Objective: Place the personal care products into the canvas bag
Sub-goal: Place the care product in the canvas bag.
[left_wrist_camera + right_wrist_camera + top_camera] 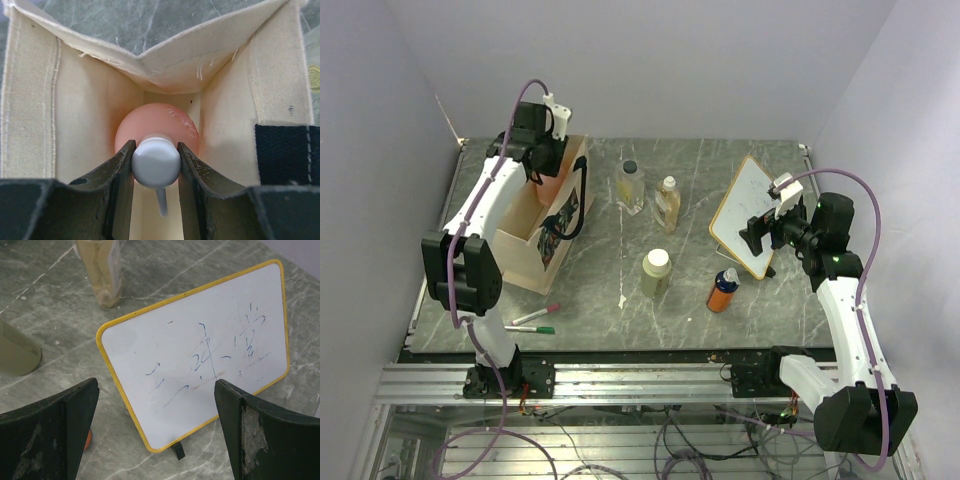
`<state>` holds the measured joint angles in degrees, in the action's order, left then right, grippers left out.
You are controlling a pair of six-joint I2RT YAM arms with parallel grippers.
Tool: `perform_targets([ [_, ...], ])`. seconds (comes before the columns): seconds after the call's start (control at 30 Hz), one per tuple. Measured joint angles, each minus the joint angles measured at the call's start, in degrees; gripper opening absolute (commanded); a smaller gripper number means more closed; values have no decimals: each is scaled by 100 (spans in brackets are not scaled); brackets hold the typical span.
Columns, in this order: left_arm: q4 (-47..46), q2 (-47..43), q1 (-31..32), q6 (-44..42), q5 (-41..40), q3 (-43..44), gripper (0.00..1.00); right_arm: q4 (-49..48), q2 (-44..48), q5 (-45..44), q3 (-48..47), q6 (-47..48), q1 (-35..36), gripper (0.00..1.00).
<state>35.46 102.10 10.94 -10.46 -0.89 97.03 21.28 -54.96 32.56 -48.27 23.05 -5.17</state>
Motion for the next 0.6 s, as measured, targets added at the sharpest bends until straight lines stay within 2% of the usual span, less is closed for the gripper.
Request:
perform_targets([
  [0.6, -306, 695, -302, 192, 424, -162, 8, 2, 0, -2, 9, 22, 0, 100],
])
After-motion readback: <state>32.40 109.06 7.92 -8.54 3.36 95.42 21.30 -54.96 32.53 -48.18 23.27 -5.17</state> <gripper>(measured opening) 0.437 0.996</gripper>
